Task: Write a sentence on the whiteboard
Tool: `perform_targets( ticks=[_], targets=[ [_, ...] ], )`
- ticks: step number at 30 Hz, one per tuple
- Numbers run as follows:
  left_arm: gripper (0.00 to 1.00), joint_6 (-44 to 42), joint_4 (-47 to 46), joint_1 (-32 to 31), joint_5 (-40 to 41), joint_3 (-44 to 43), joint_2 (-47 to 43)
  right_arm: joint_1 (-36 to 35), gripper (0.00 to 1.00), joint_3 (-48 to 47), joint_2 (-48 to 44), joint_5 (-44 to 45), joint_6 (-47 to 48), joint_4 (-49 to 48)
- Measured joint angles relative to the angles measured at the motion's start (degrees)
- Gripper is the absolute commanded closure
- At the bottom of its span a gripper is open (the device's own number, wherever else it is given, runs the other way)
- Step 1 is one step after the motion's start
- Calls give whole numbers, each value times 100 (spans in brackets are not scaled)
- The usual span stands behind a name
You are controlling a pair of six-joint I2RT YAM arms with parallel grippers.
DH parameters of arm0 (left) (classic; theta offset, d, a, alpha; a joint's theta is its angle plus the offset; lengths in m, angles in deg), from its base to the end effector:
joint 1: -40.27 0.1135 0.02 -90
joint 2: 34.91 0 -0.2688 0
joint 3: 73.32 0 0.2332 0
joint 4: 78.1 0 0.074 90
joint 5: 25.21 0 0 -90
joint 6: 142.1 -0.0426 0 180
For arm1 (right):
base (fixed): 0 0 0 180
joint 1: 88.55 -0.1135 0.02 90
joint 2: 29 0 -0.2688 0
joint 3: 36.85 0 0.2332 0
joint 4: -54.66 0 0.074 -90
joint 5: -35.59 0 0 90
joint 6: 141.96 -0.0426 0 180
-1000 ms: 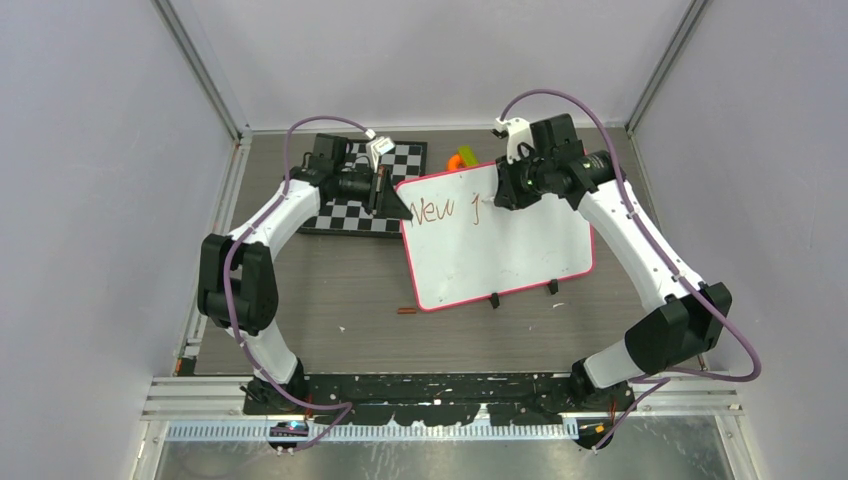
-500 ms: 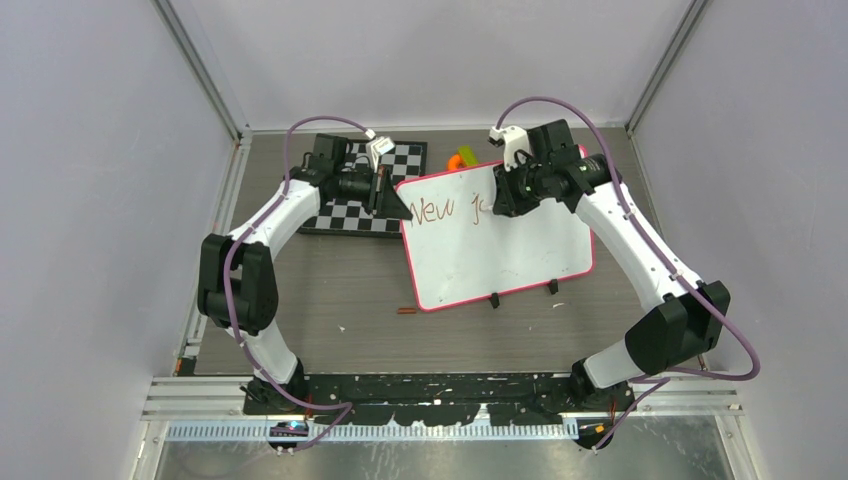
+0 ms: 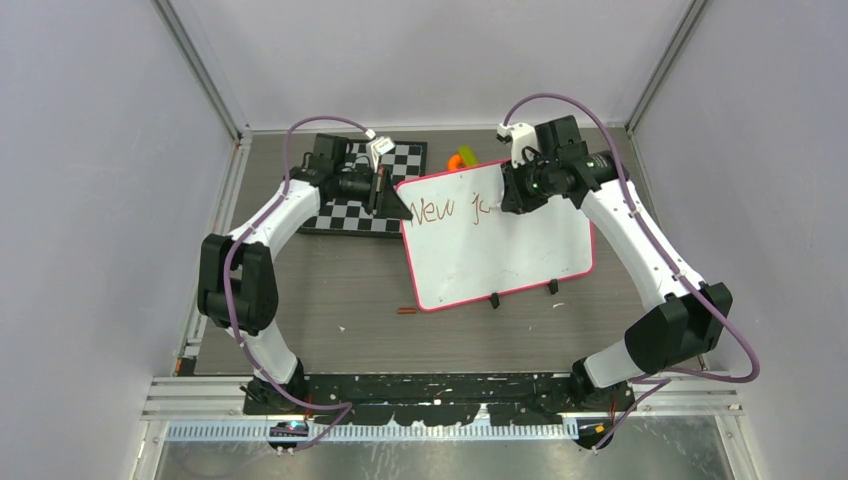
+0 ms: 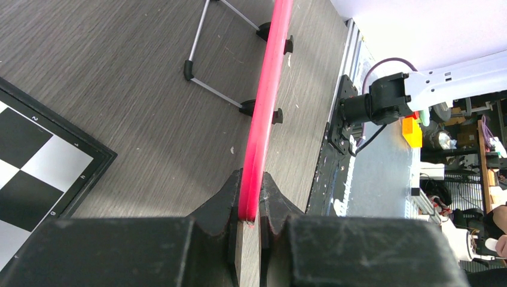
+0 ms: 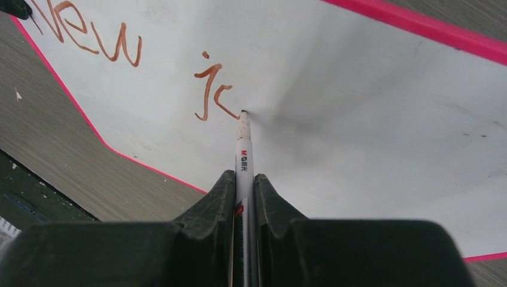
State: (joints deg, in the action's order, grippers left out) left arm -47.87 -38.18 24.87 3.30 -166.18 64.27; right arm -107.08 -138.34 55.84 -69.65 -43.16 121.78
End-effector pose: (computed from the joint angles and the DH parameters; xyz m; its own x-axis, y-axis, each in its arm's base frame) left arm 0.3370 -0.1317 0.2851 -0.7470 0.1692 -0.6429 0.6594 0.3121 -0.6839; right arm 0.2738 0.1036 0.3593 -0.6515 -0.3741 -0.6600 -0.5717 0.8140 0.1030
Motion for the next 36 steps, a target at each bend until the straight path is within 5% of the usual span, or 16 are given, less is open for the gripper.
perform_targets(
  ticks=[36],
  targets=[
    [100, 2, -4, -2, -2, 0, 0, -111, 100, -332, 131, -50, -149, -118]
  ],
)
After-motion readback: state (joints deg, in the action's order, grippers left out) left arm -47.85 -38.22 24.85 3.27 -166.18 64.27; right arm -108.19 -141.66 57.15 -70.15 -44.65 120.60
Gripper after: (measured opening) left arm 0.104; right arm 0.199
